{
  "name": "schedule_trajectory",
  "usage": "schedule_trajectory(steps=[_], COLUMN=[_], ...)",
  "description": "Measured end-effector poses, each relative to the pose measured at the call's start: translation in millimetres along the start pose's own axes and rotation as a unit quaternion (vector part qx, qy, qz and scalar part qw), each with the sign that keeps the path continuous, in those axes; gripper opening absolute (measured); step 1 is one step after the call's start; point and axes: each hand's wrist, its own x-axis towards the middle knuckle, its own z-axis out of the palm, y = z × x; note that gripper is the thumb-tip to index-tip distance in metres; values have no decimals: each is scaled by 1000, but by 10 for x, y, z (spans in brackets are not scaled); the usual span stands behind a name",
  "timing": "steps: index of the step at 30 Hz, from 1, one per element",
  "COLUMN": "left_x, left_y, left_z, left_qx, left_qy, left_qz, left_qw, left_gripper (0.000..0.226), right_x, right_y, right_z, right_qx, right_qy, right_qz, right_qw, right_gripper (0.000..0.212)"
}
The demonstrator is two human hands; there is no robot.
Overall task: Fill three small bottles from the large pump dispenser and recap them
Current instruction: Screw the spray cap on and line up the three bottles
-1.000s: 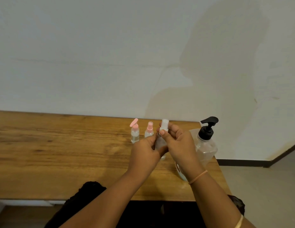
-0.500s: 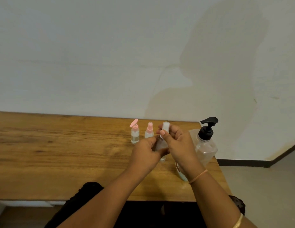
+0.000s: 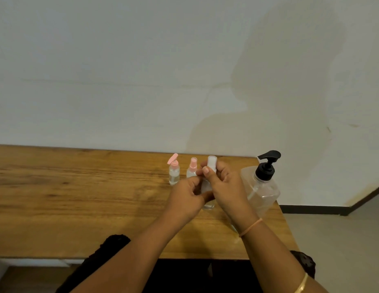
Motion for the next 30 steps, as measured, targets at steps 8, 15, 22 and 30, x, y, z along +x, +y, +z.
schedule_trajectory(steps=[8,15,22,30], left_x=[5,-32,-110,-103], left_y=[-44,-106,-207,-332], left_z=[-296,-299,-673,-740], left_qx=[-136,-70,-133,-109], left_qy=[-114,-3,-90,-5], left_qz=[-73,-55,-98,-72], left_qw=[981,996,982,991], left_gripper=[30,21,33,32], right_x=[60,55,105,37], right_y=[-14,5,26,35], right_z=[-162,275,223,639], right_qx=[147,-13,139,30], right_qy=[-169,-33,-194,-108], right_qz=[67,11,83,16], right_qw=[972,999,968,994], right_gripper=[39,20,38,19])
